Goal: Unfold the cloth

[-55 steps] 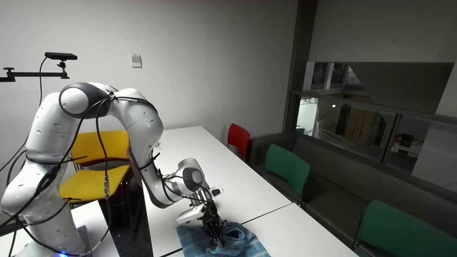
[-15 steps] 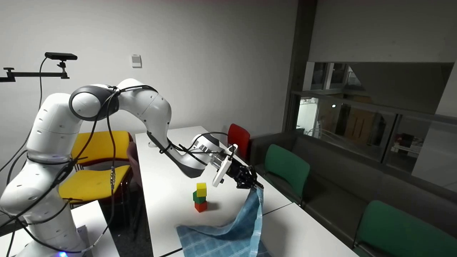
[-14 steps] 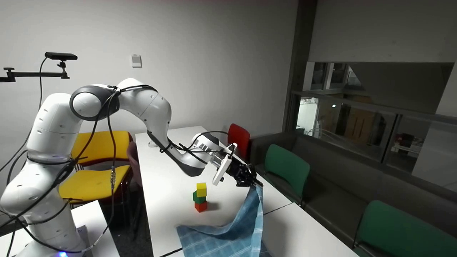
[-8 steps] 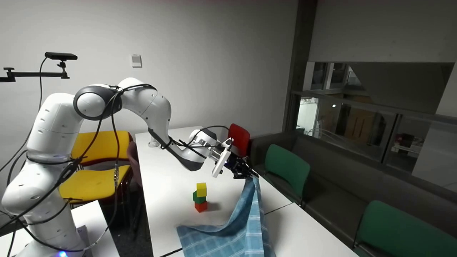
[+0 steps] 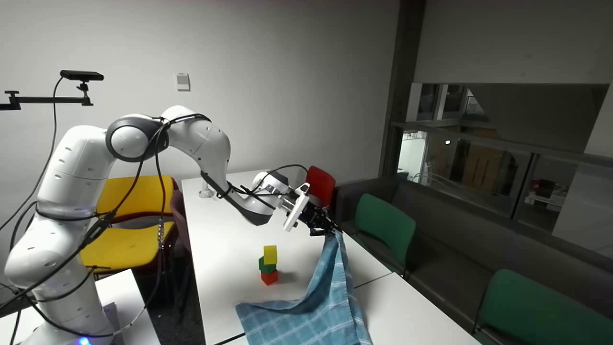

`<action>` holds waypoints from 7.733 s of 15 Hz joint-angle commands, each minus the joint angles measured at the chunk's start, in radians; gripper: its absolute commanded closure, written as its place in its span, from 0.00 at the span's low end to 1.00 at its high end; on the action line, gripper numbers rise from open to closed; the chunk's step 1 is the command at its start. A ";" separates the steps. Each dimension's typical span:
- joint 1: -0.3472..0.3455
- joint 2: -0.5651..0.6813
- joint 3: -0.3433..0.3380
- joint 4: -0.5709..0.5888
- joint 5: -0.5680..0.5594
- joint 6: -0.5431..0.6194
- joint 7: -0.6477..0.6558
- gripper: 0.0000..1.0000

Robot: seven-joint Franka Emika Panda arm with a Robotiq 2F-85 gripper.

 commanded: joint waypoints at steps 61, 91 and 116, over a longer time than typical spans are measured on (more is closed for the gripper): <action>-0.253 0.313 -0.082 0.060 1.230 0.315 -0.756 0.00; -0.375 0.353 0.030 0.151 1.449 0.176 -0.941 0.99; -0.510 0.167 0.044 -0.044 1.490 0.476 -0.824 0.99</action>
